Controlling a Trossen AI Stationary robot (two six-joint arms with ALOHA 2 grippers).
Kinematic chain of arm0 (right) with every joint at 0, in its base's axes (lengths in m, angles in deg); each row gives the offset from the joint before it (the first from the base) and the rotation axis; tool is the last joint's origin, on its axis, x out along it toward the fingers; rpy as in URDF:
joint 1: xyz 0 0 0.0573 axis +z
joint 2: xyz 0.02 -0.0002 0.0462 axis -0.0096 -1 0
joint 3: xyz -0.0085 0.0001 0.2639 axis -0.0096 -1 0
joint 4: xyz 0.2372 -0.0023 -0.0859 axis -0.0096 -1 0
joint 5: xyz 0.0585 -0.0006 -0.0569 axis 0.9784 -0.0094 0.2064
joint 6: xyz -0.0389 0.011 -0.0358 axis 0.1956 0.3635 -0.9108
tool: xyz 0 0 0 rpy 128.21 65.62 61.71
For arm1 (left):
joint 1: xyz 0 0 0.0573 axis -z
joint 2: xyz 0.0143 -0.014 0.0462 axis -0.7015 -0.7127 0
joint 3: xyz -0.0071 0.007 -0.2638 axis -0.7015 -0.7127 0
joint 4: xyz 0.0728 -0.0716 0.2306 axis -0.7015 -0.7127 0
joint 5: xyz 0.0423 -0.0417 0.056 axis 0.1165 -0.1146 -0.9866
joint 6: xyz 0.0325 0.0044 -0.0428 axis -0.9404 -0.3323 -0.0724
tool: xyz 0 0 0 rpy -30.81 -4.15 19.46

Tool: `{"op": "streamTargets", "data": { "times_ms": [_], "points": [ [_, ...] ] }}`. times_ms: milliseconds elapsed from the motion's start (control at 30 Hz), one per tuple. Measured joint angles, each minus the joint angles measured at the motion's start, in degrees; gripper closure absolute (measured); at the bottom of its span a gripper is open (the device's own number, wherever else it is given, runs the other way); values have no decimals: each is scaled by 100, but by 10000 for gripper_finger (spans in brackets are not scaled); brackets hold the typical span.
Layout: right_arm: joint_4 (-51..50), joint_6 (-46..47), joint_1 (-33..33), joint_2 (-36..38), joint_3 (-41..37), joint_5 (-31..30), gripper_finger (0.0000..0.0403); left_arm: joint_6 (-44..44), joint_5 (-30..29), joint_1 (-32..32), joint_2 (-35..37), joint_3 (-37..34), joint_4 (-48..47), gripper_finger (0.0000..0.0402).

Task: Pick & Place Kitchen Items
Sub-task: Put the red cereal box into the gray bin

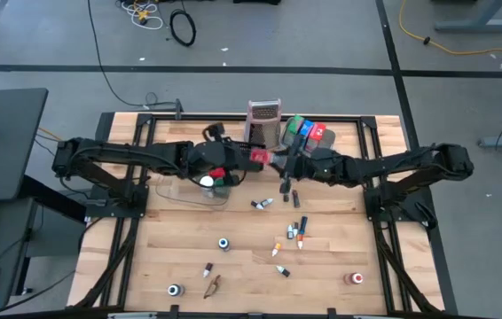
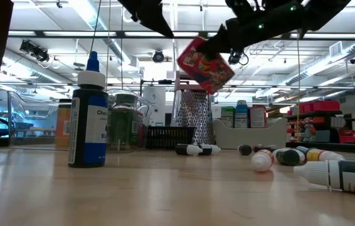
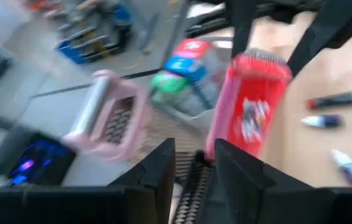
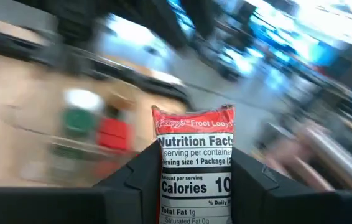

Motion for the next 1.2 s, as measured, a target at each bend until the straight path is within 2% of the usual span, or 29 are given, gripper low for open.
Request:
{"op": "streamTargets", "data": {
  "times_ms": [100, 200, 400, 500, 567, 733, 900, 1200],
  "points": [
    [-606, 203, 189, 372, -2, -1206, 257, 95, -356, 0, 198, 0, -99, 276],
    [-1197, 633, 379, 750, -2, -2447, 257, 272, -371, -2, 383, 0, -202, 277],
    [-2030, 2448, 435, 1190, 0, -4634, 257, 496, -326, 2, 575, 0, -215, 284],
    [-2630, 3303, 380, 1230, -2, -5380, 257, 498, -313, 1, 575, 0, -236, 285],
    [-2983, 3744, 288, 1230, -2, -5544, 257, 498, -254, 0, 575, 0, -265, 286],
    [-3774, 4847, -16, 1225, -2, -5485, 257, 498, -171, 2, 567, 0, -302, 286],
    [-4824, 6560, -228, 1223, -110, -5353, 257, 449, -179, 0, 567, 0, -303, 286],
    [-4843, 6900, -788, 1044, -144, -5238, 257, 356, -179, 0, 567, 0, -297, 286]
  ]
}}
